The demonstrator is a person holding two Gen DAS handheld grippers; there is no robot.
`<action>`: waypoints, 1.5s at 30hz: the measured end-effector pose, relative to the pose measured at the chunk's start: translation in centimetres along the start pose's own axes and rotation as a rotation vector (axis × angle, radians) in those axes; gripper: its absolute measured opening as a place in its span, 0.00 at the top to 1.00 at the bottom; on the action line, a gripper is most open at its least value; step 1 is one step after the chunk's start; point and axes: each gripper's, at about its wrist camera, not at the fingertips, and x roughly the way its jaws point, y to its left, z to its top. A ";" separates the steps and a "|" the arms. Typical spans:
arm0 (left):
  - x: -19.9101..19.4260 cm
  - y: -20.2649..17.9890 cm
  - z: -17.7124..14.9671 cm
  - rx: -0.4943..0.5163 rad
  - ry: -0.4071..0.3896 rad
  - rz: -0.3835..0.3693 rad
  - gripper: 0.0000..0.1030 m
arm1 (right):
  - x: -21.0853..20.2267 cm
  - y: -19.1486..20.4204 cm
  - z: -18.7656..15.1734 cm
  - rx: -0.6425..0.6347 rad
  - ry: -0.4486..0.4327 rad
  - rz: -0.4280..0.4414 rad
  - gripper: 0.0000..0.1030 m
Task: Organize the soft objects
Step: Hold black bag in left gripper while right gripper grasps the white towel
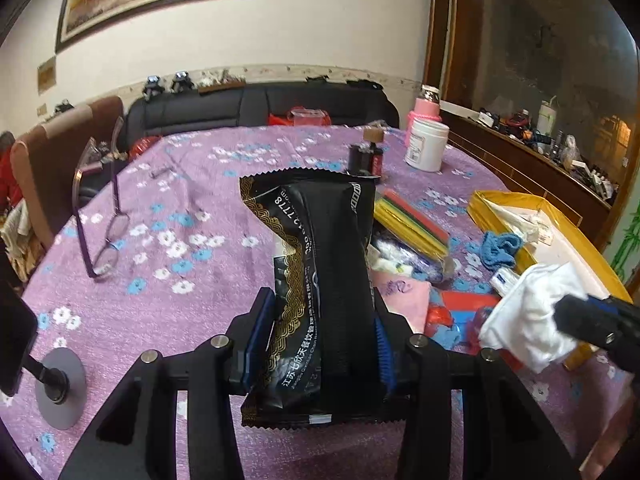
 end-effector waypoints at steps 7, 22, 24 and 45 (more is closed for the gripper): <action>-1.1 -0.2 0.0 0.019 -0.069 0.084 0.57 | 0.8 1.2 1.0 -0.005 0.001 0.018 0.83; -1.8 -1.0 -0.1 0.065 -0.102 0.084 0.57 | 2.8 3.1 2.3 -0.039 0.033 0.049 0.83; -1.8 -1.0 -0.1 0.065 -0.102 0.086 0.57 | 2.8 3.1 2.5 -0.040 0.029 0.052 0.83; -1.9 -1.2 -0.3 0.083 -0.110 0.088 0.57 | 1.6 3.6 3.9 -0.053 -0.006 0.051 0.83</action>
